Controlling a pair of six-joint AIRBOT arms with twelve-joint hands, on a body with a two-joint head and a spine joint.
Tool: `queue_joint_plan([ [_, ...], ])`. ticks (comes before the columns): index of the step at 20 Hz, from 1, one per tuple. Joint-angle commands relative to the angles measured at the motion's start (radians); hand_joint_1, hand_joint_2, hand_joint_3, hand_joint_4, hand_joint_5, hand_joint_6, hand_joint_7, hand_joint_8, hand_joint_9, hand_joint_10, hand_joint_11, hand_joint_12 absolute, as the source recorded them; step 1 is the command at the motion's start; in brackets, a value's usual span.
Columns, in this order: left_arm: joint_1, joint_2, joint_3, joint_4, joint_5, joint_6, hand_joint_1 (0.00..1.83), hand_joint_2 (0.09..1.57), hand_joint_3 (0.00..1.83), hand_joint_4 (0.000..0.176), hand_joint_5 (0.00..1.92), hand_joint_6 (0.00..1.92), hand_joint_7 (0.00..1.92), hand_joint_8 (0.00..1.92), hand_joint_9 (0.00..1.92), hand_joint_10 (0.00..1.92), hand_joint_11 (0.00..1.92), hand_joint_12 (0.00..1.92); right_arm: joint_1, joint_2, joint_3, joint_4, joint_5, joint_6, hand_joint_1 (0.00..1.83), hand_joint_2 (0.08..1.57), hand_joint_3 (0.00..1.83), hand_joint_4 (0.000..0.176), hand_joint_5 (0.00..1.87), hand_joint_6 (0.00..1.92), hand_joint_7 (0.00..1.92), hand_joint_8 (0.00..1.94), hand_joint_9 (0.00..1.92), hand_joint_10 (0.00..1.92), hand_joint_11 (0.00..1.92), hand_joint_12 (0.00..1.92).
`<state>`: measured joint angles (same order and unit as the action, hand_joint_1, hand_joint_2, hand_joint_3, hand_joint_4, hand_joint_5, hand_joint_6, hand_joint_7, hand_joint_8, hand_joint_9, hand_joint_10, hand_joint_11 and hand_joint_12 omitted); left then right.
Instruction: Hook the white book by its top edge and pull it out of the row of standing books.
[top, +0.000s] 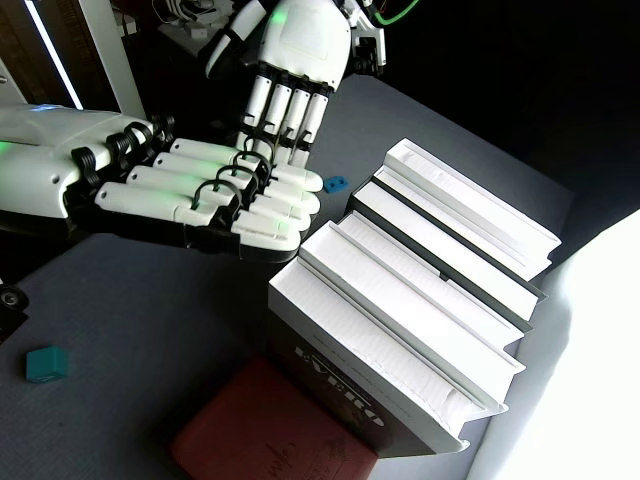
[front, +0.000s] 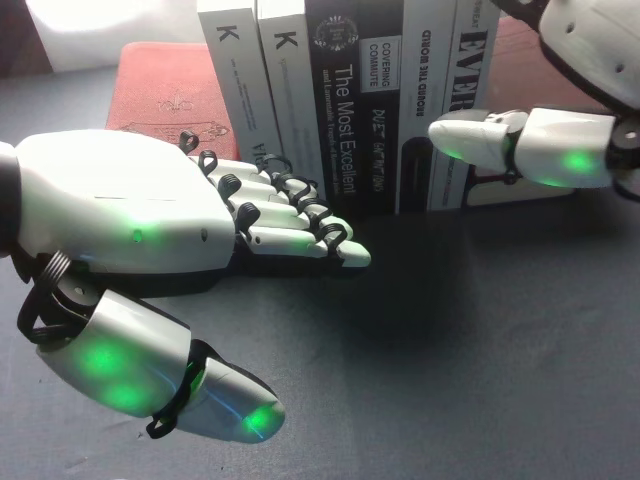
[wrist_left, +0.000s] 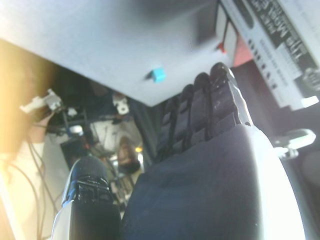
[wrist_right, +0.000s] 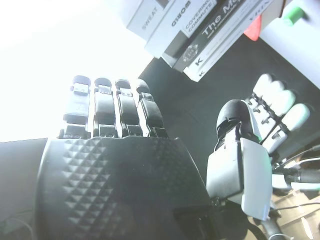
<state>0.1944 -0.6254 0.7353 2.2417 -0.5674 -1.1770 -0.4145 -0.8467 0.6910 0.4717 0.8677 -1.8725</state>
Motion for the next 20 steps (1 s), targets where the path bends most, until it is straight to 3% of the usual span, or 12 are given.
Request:
queue_joint_plan([
  [1, -0.012, 0.003, 0.002, -0.042, 0.046, -0.006, 0.00, 1.15, 0.02, 0.000, 0.00, 0.00, 0.01, 0.01, 0.00, 0.00, 0.00, 0.00, 0.014, -0.003, 0.011, -0.018, 0.122, -0.018, 0.00, 1.11, 0.01, 0.000, 0.00, 0.00, 0.00, 0.00, 0.00, 0.00, 0.00, 0.00],
  [12, -0.006, 0.003, 0.007, -0.042, 0.035, -0.006, 0.00, 1.16, 0.02, 0.000, 0.00, 0.00, 0.00, 0.00, 0.00, 0.00, 0.00, 0.00, 0.025, -0.132, 0.123, 0.026, 0.131, -0.085, 0.00, 1.12, 0.01, 0.000, 0.02, 0.01, 0.01, 0.00, 0.00, 0.00, 0.00, 0.00],
  [20, -0.004, 0.004, 0.017, -0.041, 0.014, 0.000, 0.00, 1.19, 0.02, 0.000, 0.00, 0.00, 0.00, 0.00, 0.00, 0.00, 0.00, 0.00, -0.009, -0.136, 0.122, 0.081, 0.110, -0.115, 0.00, 1.13, 0.01, 0.000, 0.02, 0.00, 0.00, 0.00, 0.00, 0.00, 0.00, 0.00],
])
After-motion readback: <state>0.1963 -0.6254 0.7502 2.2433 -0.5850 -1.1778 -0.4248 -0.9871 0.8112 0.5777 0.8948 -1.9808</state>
